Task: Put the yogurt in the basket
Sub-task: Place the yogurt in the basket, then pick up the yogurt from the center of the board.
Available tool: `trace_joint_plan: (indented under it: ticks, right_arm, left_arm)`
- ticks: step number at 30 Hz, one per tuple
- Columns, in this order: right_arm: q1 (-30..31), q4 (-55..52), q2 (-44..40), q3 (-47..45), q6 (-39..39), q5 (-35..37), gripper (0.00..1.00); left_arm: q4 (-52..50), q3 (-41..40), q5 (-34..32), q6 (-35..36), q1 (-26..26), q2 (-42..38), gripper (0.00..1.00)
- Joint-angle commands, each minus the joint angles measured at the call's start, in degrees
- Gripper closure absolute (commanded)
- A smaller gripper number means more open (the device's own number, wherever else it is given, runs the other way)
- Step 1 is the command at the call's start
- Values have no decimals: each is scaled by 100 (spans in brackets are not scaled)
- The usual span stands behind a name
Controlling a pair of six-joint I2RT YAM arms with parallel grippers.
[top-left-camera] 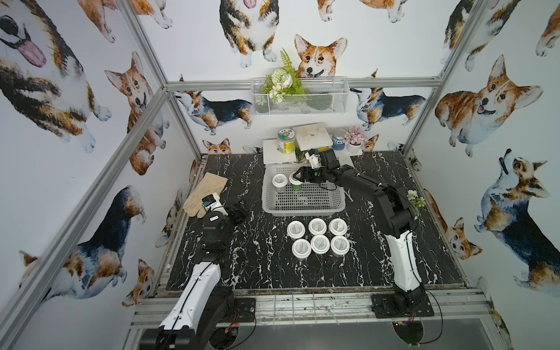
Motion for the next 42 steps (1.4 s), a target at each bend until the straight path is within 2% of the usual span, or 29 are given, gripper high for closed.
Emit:
trace_joint_plan:
  ticks: [1, 14, 18, 20, 24, 27, 33, 35, 42]
  right_arm:
    - [10, 246, 38, 70, 41, -70, 21]
    - [62, 136, -7, 11, -85, 39, 21]
    - [100, -38, -339, -176, -313, 408, 12]
    - [192, -324, -583, -202, -550, 838, 9]
    - [639, -964, -1187, -309, -1104, 2052, 0]
    - [1021, -1295, -1584, -552, -1295, 2678, 0]
    - [1750, -1352, -2560, -1714, -1195, 3306, 2]
    - [1997, -1361, -2902, -2098, -1048, 3426, 6]
    - [2673, -1219, -3663, -3037, -450, 3856, 6]
  left_arm:
    - [179, 42, -22, 73, -5, 0, 14]
    - [180, 35, -25, 73, -3, -17, 14]
    - [179, 34, -24, 66, -3, -27, 14]
    - [168, 34, -33, 73, -9, -54, 14]
    - [158, 25, -54, 82, -3, -74, 14]
    - [149, 20, -64, 73, -12, -103, 14]
    - [133, -25, -109, 73, -21, -184, 14]
    - [131, -24, -111, 72, -29, -192, 14]
    - [121, -54, -156, 65, -39, -265, 16]
